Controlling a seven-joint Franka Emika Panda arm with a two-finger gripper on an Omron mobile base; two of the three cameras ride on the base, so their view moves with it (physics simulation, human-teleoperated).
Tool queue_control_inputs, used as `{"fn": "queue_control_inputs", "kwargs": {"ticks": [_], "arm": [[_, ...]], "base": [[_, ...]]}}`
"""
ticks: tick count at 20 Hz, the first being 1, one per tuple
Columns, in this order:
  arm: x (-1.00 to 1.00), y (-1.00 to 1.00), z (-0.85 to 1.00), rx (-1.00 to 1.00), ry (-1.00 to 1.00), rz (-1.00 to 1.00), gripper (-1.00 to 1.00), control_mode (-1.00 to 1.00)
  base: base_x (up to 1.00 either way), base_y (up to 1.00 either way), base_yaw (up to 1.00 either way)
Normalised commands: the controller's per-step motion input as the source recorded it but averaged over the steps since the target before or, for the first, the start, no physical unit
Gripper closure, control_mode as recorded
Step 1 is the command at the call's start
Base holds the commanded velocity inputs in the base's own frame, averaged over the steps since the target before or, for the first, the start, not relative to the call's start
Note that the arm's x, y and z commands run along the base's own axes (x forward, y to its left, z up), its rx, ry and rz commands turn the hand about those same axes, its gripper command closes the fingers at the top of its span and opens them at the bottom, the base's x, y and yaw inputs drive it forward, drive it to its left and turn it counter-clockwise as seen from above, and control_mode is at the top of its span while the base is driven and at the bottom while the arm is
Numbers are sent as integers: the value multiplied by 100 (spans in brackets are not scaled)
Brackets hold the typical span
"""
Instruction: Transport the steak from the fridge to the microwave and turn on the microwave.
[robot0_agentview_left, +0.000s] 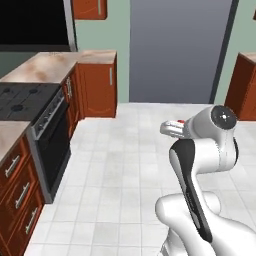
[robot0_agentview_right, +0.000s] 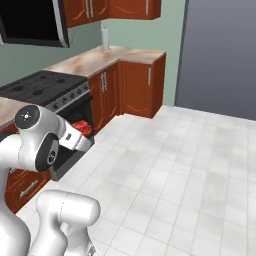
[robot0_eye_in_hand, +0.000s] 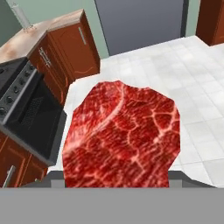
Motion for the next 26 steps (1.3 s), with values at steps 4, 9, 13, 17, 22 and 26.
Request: {"fn": "queue_control_inputs", "kwargs": {"ticks": [4, 9, 13, 17, 22, 26], "arm": [[0, 0, 0, 0, 0, 0, 100, 100], [0, 0, 0, 0, 0, 0, 100, 100], [0, 0, 0, 0, 0, 0, 100, 100], [0, 0, 0, 0, 0, 0, 100, 100], [0, 0, 0, 0, 0, 0, 100, 100], [0, 0, 0, 0, 0, 0, 100, 100]], "base": [[100, -35, 0], [100, -31, 4], [100, -32, 11], [99, -34, 16], [86, -29, 22], [72, -15, 29]]}}
